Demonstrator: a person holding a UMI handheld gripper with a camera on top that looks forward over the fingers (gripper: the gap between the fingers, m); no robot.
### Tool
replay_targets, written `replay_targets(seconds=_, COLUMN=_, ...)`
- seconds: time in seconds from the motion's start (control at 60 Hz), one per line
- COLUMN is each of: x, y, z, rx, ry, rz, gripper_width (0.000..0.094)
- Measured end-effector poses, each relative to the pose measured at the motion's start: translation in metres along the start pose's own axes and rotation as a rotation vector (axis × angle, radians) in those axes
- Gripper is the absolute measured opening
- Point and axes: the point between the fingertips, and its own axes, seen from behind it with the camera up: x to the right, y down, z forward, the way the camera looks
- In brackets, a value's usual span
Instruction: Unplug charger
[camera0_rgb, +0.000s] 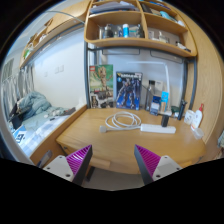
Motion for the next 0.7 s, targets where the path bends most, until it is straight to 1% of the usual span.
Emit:
replay_targets(seconds=0.133, x=0.037, y=0.036, z=0.027, rx=-0.089, ry=0.045, rz=0.040, gripper_width=0.0856)
replay_targets(seconds=0.15, x=0.039, y=0.037, z=0.018, rx=-0.100, ry=0.058, rz=0.046, gripper_width=0.0857)
replay_targets(seconds=0.167, x=0.050, y=0.045, z=0.035, rx=-0.102, ry=0.065, rz=0.055, gripper_width=0.0855)
replay_targets(seconds=0.317, x=0.127, y=0.056, z=0.077, rx=-0.138, ry=0.167, rz=0.117, gripper_width=0.0859)
replay_targets(seconds=0.483, x=0.211, y=0.038, z=0.135, rx=-0.139, ry=0.255, rz=0.146, gripper_width=0.0837)
replay_targets(seconds=0.633, x=0.269, y=0.009, z=0.194, rx=-0.112, ry=0.286, rz=0.144, gripper_width=0.0834)
replay_targets(seconds=0.7, x=0.289, y=-0.004, z=0.219, rx=-0.095, ry=0.293, rz=0.132, gripper_width=0.0808)
